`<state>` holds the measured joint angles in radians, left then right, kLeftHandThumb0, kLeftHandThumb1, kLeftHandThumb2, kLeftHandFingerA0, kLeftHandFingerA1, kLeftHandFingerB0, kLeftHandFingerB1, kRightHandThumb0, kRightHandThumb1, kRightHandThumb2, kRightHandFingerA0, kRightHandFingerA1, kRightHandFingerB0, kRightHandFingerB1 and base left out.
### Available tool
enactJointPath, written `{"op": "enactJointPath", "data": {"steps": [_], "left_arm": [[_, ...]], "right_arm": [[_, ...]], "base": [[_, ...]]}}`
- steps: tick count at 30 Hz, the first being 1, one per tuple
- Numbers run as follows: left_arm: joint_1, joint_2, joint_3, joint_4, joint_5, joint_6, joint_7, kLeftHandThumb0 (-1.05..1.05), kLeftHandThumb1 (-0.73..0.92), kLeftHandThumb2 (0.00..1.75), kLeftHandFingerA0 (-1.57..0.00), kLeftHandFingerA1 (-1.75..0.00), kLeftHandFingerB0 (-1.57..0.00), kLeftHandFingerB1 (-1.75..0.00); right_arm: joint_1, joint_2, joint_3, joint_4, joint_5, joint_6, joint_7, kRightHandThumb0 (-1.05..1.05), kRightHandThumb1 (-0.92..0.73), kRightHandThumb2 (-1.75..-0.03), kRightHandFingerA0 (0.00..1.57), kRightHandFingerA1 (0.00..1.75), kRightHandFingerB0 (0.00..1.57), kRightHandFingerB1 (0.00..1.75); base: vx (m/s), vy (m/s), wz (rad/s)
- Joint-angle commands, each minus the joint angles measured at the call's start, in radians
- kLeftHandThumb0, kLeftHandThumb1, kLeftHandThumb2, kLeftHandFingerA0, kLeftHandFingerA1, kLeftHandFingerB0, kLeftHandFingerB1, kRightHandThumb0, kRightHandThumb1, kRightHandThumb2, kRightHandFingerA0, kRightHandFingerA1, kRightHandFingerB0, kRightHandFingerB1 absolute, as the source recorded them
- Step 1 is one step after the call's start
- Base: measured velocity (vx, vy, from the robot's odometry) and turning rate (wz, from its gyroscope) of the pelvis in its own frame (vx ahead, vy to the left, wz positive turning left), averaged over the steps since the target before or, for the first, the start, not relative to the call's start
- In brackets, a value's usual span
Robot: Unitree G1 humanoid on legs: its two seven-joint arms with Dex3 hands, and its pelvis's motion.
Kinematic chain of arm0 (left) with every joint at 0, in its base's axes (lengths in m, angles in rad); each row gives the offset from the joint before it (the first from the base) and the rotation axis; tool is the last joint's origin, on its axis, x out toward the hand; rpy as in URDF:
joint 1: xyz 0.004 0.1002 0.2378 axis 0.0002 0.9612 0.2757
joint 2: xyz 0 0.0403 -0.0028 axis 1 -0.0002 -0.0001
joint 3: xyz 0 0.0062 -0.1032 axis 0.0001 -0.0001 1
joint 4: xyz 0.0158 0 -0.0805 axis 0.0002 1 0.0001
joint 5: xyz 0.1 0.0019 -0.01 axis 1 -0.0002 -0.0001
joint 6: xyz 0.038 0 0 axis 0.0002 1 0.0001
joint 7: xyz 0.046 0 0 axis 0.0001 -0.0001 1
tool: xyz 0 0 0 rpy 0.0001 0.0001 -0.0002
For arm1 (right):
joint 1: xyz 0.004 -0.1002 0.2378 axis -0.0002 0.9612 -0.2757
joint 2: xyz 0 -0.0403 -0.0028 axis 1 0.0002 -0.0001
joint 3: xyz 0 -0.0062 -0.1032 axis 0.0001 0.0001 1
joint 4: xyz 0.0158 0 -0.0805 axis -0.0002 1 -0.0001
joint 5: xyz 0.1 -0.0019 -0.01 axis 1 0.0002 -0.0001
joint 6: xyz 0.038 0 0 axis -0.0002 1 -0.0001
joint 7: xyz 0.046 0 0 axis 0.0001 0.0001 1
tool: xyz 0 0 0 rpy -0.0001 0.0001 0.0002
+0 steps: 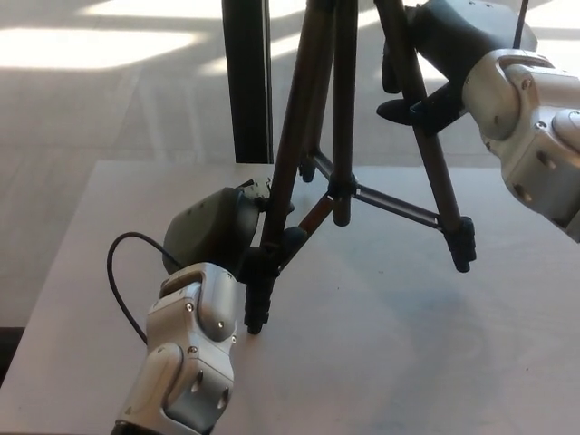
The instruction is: Use both hands of the robot to pick up the tripod lying in the middle of the desk and make it stand upright on the desk
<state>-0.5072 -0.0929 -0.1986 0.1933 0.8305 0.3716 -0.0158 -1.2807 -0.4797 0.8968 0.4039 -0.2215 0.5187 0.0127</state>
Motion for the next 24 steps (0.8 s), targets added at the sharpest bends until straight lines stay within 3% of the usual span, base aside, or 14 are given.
{"op": "enactJointPath", "data": {"steps": [1,4,6,7,10,12,17,19,21,22,23,24], "left_arm": [[0.095,0.026,-0.041,-0.042,-0.024,0.019,0.003,-0.23,0.64,0.74,-0.83,-1.29,-0.68,-0.65],[0.101,0.03,-0.045,-0.045,-0.023,0.029,-0.001,-0.25,0.65,0.77,-0.86,-1.46,-0.68,-0.65],[0.109,0.04,-0.05,-0.048,-0.02,0.026,0.002,-0.24,0.61,0.75,-0.86,-1.35,-0.66,-0.64],[0.109,0.048,-0.052,-0.05,-0.021,0.021,-0.003,-0.24,0.64,0.72,-0.8,-1.28,-0.67,-0.64],[0.099,0.061,-0.058,-0.055,-0.019,0.043,-0.031,-0.25,0.65,0.72,-0.81,-1.42,-0.66,-0.63],[0.089,0.069,-0.066,-0.061,-0.015,0.073,-0.064,-0.27,0.64,0.74,-0.82,-1.38,-0.64,-0.64],[0.088,0.071,-0.072,-0.061,-0.035,0.078,-0.056,-0.27,0.62,0.75,-0.85,-1.39,-0.69,-0.69],[0.086,0.074,-0.071,-0.064,-0.05,0.085,-0.073,-0.27,0.63,0.73,-0.8,-1.33,-0.7,-0.68],[0.083,0.083,-0.082,-0.063,-0.042,0.098,-0.09,-0.26,0.64,0.77,-0.85,-1.41,-0.67,-0.65],[0.083,0.086,-0.086,-0.066,-0.039,0.1,-0.094,-0.26,0.64,0.77,-0.85,-1.41,-0.67,-0.65],[0.08,0.095,-0.089,-0.072,-0.044,0.108,-0.114,-0.25,0.65,0.77,-0.83,-1.3,-0.67,-0.61],[0.077,0.099,-0.092,-0.074,-0.046,0.115,-0.128,-0.24,0.65,0.79,-0.82,-1.32,-0.65,-0.62]], "right_arm": [[0.104,-0.047,0.046,-0.097,-0.266,-0.043,-0.033,-0.27,-0.59,-0.88,0.87,1.75,0.66,1.54],[0.117,-0.046,0.036,-0.104,-0.249,-0.024,0.01,-0.27,-0.61,-0.87,0.85,1.75,0.64,1.51],[0.124,-0.041,0.044,-0.094,-0.259,0.009,0.034,-0.3,-0.69,-0.82,0.85,1.73,0.69,1.42],[0.129,-0.038,0.043,-0.089,-0.262,0.024,0.037,-0.28,-0.69,-0.85,0.86,1.75,0.69,1.52],[0.141,-0.034,0.028,-0.082,-0.258,0.03,0.038,-0.29,-0.72,-0.84,0.88,1.75,0.71,1.54],[0.166,-0.039,0.002,-0.083,-0.246,0.006,0.027,-0.26,-0.67,-0.91,0.88,1.75,0.71,1.55],[0.197,-0.041,-0.023,-0.073,-0.262,0.0,0.044,-0.28,-0.69,-0.85,0.87,1.75,0.65,1.58],[0.188,-0.042,-0.007,-0.061,-0.285,0.015,0.082,-0.29,-0.73,-0.8,0.87,1.75,0.69,1.49],[0.177,-0.031,0.003,-0.044,-0.29,0.051,0.115,-0.32,-0.74,-0.74,0.86,1.71,0.7,1.28],[0.176,-0.03,0.001,-0.04,-0.285,0.051,0.125,-0.32,-0.74,-0.74,0.86,1.71,0.7,1.28],[0.161,-0.02,0.003,-0.003,-0.279,0.059,0.149,-0.36,-0.75,-0.73,0.84,1.55,0.7,0.91],[0.145,-0.02,0.013,0.018,-0.276,0.059,0.19,-0.37,-0.79,-0.71,0.82,1.54,0.66,0.71]], "base": [[0.0,0.0,0.0],[0.0,0.0,0.0],[0.0,0.0,0.0],[0.0,0.0,0.0],[0.0,0.0,0.0],[0.0,0.0,0.0],[0.0,0.0,0.0],[0.0,0.0,0.0],[0.0,0.0,0.0],[0.0,0.0,0.0],[0.0,0.0,0.0],[0.0,0.0,0.0]]}}
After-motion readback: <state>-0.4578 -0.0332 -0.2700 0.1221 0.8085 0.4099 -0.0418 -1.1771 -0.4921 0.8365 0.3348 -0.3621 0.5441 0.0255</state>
